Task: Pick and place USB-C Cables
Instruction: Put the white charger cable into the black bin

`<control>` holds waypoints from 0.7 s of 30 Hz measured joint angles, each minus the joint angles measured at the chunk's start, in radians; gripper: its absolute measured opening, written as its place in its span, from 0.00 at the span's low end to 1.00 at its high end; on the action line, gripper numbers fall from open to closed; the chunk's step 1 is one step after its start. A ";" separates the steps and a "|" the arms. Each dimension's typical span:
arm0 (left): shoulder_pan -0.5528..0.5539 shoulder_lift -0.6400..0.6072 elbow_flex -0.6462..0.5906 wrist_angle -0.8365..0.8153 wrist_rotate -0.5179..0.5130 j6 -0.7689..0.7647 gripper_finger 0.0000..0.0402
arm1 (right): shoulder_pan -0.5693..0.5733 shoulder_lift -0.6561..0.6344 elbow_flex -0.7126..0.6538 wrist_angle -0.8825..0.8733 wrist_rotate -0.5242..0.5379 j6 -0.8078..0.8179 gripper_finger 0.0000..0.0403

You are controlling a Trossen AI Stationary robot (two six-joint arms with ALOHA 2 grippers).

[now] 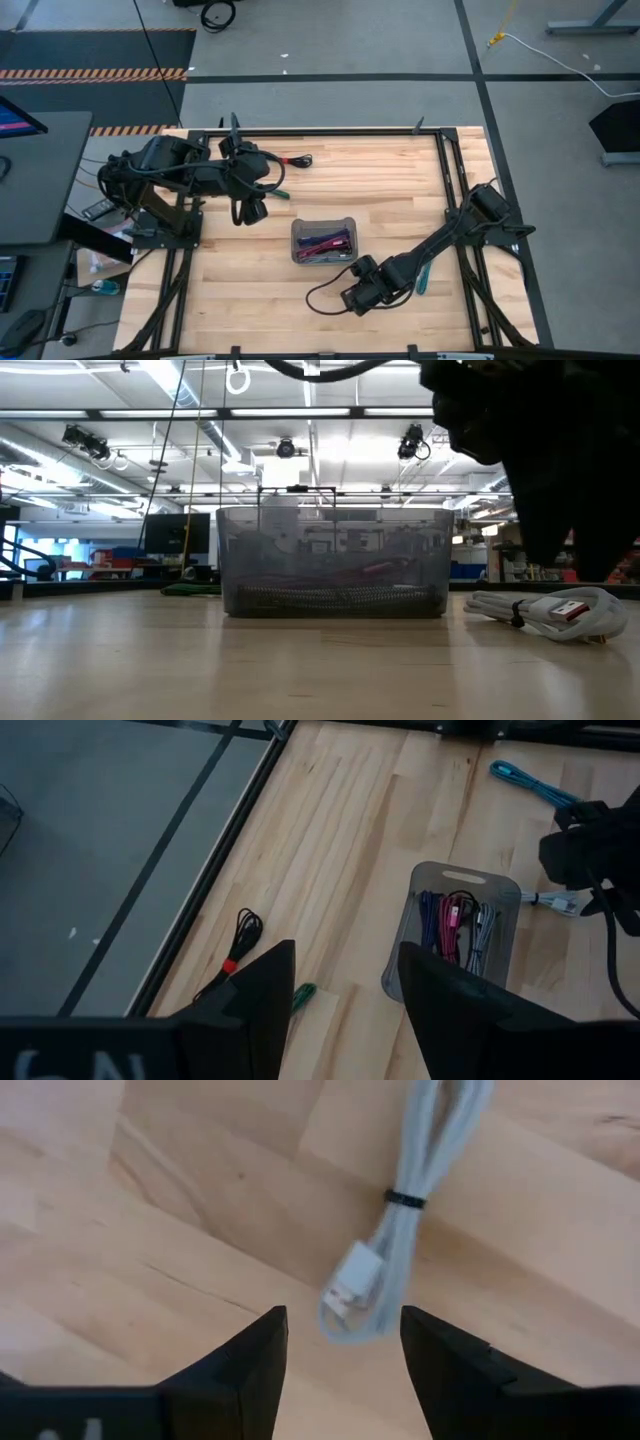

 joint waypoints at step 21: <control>0.000 0.000 0.000 0.000 0.000 0.002 0.46 | -0.027 0.009 0.000 -0.017 -0.049 -0.044 0.50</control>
